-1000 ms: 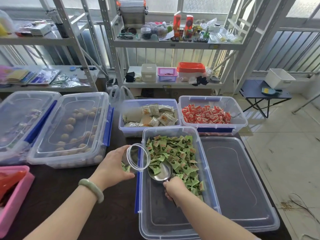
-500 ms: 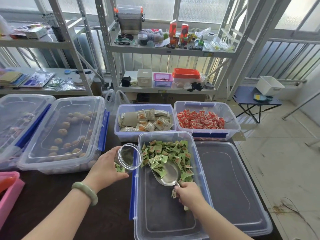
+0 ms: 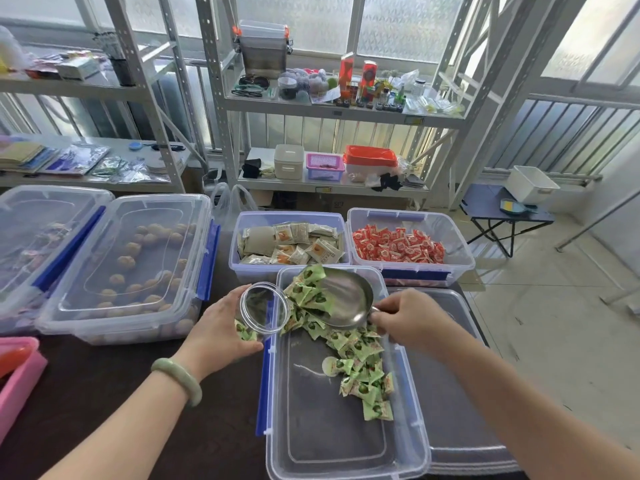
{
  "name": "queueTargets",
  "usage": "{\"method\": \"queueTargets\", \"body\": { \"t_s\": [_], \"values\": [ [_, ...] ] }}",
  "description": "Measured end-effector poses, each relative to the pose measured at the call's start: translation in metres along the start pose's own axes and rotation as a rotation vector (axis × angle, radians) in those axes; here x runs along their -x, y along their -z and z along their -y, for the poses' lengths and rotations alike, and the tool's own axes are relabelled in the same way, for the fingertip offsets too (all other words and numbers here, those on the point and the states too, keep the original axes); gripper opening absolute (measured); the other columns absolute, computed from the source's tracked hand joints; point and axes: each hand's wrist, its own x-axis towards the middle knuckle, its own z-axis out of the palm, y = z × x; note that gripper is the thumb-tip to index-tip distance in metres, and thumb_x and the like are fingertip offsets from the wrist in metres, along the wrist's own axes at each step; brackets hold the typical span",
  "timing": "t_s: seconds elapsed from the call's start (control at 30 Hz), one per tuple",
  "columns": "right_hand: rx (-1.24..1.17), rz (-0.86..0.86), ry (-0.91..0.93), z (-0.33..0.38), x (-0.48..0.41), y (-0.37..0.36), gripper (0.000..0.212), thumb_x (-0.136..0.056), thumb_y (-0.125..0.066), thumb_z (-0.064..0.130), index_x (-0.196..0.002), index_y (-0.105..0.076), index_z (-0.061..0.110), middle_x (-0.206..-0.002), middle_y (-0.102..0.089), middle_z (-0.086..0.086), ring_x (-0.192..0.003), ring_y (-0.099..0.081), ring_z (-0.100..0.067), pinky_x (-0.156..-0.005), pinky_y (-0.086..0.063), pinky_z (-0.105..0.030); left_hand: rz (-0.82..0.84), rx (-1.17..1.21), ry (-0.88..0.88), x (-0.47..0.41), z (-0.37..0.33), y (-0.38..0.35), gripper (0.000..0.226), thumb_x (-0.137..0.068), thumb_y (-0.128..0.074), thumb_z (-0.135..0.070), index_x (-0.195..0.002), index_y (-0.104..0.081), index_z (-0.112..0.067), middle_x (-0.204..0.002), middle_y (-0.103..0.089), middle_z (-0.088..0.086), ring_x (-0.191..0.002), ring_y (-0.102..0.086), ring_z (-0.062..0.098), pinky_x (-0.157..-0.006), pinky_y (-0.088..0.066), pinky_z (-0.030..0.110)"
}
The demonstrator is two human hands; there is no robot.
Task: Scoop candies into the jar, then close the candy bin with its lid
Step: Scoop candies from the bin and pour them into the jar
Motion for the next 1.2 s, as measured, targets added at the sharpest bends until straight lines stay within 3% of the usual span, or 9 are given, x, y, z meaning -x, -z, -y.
{"method": "queueTargets", "body": {
  "t_s": [0.17, 0.3, 0.43, 0.57, 0.67, 0.77, 0.93, 1.13, 1.2],
  "values": [
    [0.206, 0.052, 0.117, 0.038, -0.002, 0.013, 0.03, -0.082, -0.06, 0.03, -0.073, -0.074, 0.006, -0.062, -0.069, -0.012, -0.05, -0.054, -0.019, -0.052, -0.051, -0.032, 0.017, 0.055, -0.004, 0.006, -0.007, 0.006, 0.088, -0.053, -0.084, -0.03, -0.126, -0.038, -0.042, -0.098, -0.042, -0.041, -0.089, -0.046, -0.017, -0.073, -0.031, 0.0],
    [0.443, 0.046, 0.171, 0.069, -0.004, 0.011, 0.023, -0.08, -0.057, 0.025, -0.069, -0.068, 0.007, -0.056, -0.056, -0.005, -0.049, -0.049, -0.018, -0.047, -0.043, -0.025, 0.004, 0.088, -0.002, 0.009, -0.01, 0.007, 0.086, -0.052, -0.085, -0.024, -0.126, -0.041, -0.038, -0.097, -0.042, -0.04, -0.09, -0.033, -0.037, -0.074, -0.024, -0.01],
    [0.595, 0.027, 0.251, 0.097, -0.002, 0.009, 0.031, -0.079, -0.054, 0.017, -0.052, -0.039, 0.015, -0.054, -0.042, -0.001, -0.047, -0.04, -0.014, -0.044, -0.036, -0.023, 0.014, 0.116, 0.009, 0.011, -0.01, 0.005, 0.086, -0.052, -0.085, -0.024, -0.124, -0.041, -0.041, -0.097, -0.046, -0.038, -0.09, -0.037, -0.034, -0.072, -0.026, -0.009],
    [0.718, -0.001, 0.308, 0.113, 0.003, 0.009, 0.031, -0.076, -0.051, 0.01, -0.053, -0.032, 0.015, -0.057, -0.039, -0.002, -0.048, -0.036, -0.014, -0.042, -0.03, -0.023, 0.02, 0.134, 0.009, 0.012, -0.009, 0.002, 0.086, -0.051, -0.086, -0.024, -0.123, -0.042, -0.041, -0.098, -0.05, -0.036, -0.087, -0.046, -0.023, -0.073, -0.026, -0.008],
    [0.779, -0.036, 0.33, 0.117, 0.007, 0.01, 0.032, -0.075, -0.052, 0.009, -0.053, -0.03, 0.017, -0.058, -0.037, -0.001, -0.048, -0.034, -0.014, -0.041, -0.026, -0.023, 0.019, 0.134, -0.003, 0.011, -0.007, 0.001, 0.087, -0.05, -0.087, -0.026, -0.121, -0.04, -0.043, -0.098, -0.05, -0.035, -0.091, -0.044, -0.026, -0.073, -0.027, -0.008],
    [0.775, -0.071, 0.344, 0.114, 0.01, 0.013, 0.032, -0.075, -0.052, 0.009, -0.053, -0.029, 0.017, -0.057, -0.036, 0.0, -0.048, -0.033, -0.014, -0.041, -0.025, -0.023, 0.029, 0.117, -0.005, 0.01, -0.003, -0.001, 0.088, -0.051, -0.087, -0.028, -0.125, -0.04, -0.04, -0.1, -0.051, -0.03, -0.089, -0.051, -0.011, -0.074, -0.03, -0.004],
    [0.663, -0.008, 0.174, 0.094, 0.006, 0.026, 0.029, -0.08, -0.052, 0.017, -0.057, -0.036, 0.014, -0.06, -0.043, 0.0, -0.052, -0.041, -0.013, -0.052, -0.042, -0.029, 0.032, 0.065, -0.01, 0.007, 0.0, -0.002, 0.091, -0.052, -0.086, -0.032, -0.128, -0.037, -0.039, -0.102, -0.049, -0.027, -0.094, -0.046, -0.004, -0.078, -0.03, 0.01],
    [0.677, 0.136, -0.083, 0.042, -0.004, 0.027, 0.029, -0.082, -0.054, 0.025, -0.058, -0.041, 0.013, -0.06, -0.045, 0.001, -0.054, -0.045, -0.015, -0.055, -0.041, -0.029, 0.046, 0.077, -0.015, 0.003, 0.002, -0.003, 0.092, -0.05, -0.086, -0.03, -0.129, -0.039, -0.038, -0.098, -0.05, -0.027, -0.092, -0.048, -0.005, -0.074, -0.032, 0.01],
    [0.635, 0.172, -0.149, 0.022, -0.004, 0.018, 0.031, -0.082, -0.056, 0.026, -0.058, -0.041, 0.013, -0.06, -0.045, 0.001, -0.054, -0.045, -0.015, -0.049, -0.038, -0.027, 0.053, 0.088, -0.029, 0.001, 0.003, -0.003, 0.092, -0.05, -0.086, -0.028, -0.129, -0.039, -0.038, -0.1, -0.051, -0.027, -0.093, -0.049, -0.005, -0.075, -0.032, 0.009]
  ]
}}
